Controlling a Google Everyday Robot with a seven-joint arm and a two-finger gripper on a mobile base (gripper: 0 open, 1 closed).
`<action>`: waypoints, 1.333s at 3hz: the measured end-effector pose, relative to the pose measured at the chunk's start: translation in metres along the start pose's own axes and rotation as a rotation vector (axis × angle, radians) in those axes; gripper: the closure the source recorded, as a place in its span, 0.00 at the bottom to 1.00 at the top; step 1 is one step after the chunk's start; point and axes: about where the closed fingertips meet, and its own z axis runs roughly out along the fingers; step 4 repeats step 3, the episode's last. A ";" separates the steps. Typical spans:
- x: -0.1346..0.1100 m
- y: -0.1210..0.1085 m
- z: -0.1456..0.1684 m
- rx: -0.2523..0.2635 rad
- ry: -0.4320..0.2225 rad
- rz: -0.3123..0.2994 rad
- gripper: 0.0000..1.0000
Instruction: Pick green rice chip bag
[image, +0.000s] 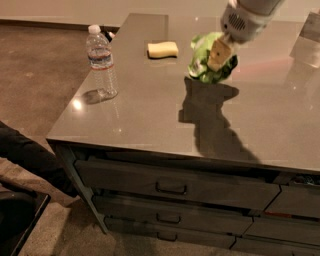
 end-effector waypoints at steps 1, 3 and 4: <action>-0.010 -0.001 -0.027 0.030 -0.023 -0.031 1.00; -0.015 -0.001 -0.025 0.033 -0.033 -0.034 0.51; -0.015 -0.001 -0.025 0.033 -0.033 -0.034 0.51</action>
Offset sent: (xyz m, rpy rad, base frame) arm -0.0025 0.0016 0.0264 -0.0125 -0.0389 0.0184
